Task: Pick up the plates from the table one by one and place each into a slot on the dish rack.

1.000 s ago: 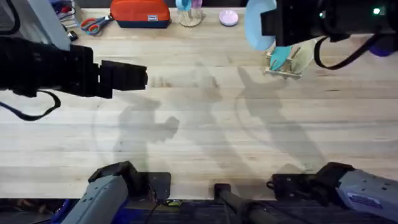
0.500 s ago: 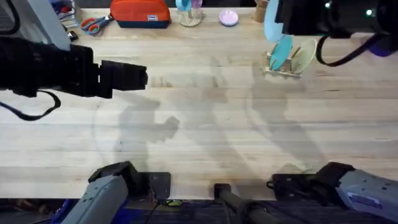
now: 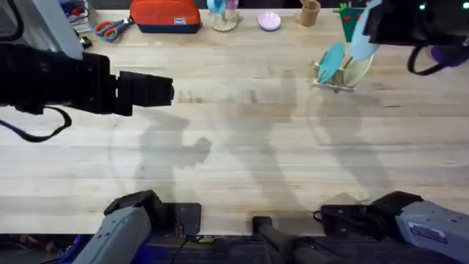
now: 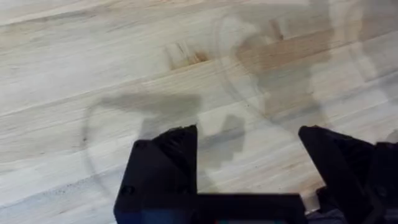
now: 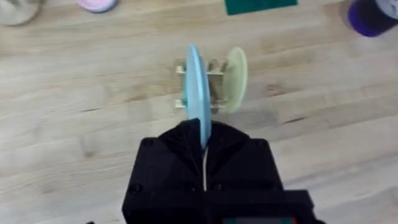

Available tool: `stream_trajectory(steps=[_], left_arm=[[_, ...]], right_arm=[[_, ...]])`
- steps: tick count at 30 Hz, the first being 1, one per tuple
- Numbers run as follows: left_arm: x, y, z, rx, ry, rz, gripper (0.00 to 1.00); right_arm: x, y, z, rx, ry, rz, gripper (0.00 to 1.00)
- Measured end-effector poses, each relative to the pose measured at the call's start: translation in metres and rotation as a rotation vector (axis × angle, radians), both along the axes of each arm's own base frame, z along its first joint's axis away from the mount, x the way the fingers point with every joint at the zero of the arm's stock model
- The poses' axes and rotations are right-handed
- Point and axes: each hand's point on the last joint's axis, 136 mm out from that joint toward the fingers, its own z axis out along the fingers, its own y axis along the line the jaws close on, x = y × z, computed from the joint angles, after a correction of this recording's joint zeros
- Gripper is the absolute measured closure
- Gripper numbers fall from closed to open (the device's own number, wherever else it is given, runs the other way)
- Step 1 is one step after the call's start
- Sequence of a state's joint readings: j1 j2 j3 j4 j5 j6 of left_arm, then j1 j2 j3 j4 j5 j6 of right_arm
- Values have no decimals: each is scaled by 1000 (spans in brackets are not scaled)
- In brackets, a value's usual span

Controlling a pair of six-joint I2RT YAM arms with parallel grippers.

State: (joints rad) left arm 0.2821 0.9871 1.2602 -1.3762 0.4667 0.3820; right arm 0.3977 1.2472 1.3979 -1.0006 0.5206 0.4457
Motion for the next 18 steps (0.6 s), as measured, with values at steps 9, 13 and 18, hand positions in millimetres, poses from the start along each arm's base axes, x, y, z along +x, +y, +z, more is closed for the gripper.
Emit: stream_trajectory(steps=[9,13,18], left_arm=[[0,0,0,0,0,0,7],[0,0,0,0,0,0,7],[0,0,0,0,0,0,7]], right_arm=[[-9,-42,-9,9,71,-105,973],[-11,-53,-13,22,93,-139,973],[-6,-53,-25,31,136,-143,973]])
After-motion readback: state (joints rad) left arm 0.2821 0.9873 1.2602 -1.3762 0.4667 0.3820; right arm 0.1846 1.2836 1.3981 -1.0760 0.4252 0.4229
